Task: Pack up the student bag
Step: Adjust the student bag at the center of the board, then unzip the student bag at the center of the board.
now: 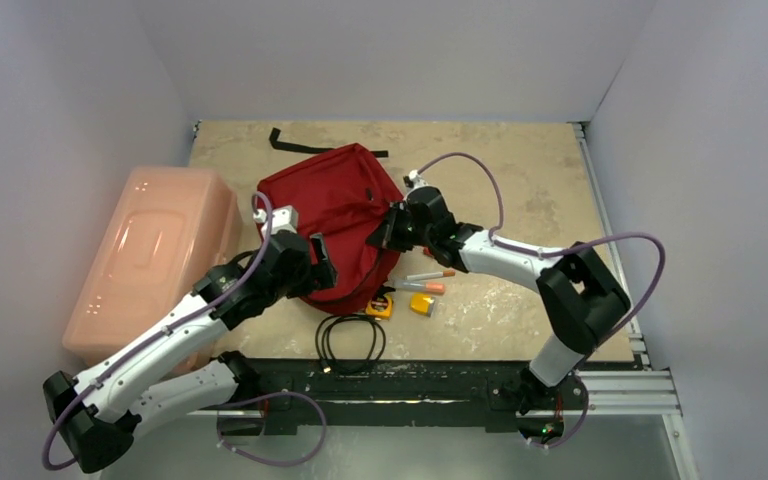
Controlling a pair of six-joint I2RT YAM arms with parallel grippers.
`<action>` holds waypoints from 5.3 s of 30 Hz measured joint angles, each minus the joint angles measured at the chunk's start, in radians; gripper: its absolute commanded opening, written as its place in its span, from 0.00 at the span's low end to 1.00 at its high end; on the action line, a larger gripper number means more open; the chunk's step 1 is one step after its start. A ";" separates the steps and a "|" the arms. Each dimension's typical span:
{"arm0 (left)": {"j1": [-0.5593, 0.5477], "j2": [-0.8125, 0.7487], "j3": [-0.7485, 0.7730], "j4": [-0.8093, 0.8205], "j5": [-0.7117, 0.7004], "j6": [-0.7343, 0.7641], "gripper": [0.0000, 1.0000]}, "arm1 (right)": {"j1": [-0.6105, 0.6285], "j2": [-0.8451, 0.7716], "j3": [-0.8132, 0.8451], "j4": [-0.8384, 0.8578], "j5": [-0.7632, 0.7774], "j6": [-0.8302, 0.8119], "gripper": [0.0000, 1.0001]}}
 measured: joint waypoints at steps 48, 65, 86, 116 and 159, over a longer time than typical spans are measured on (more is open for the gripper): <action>0.301 0.512 0.048 0.425 0.178 0.197 0.49 | -0.175 0.702 0.925 -0.068 -0.145 -0.451 0.39; 0.306 0.512 0.002 0.494 0.197 0.174 0.53 | -0.154 0.701 0.920 -0.078 -0.180 -0.512 0.00; 0.595 0.727 0.528 0.450 0.658 -0.107 0.49 | -0.145 0.500 0.529 0.406 -0.325 -0.612 0.00; 0.541 0.990 0.681 0.440 0.618 -0.184 0.00 | -0.151 0.430 0.449 0.414 -0.307 -0.682 0.70; 0.512 0.764 0.574 0.214 0.328 0.159 0.00 | -0.188 0.506 0.341 0.573 -0.038 -0.501 0.00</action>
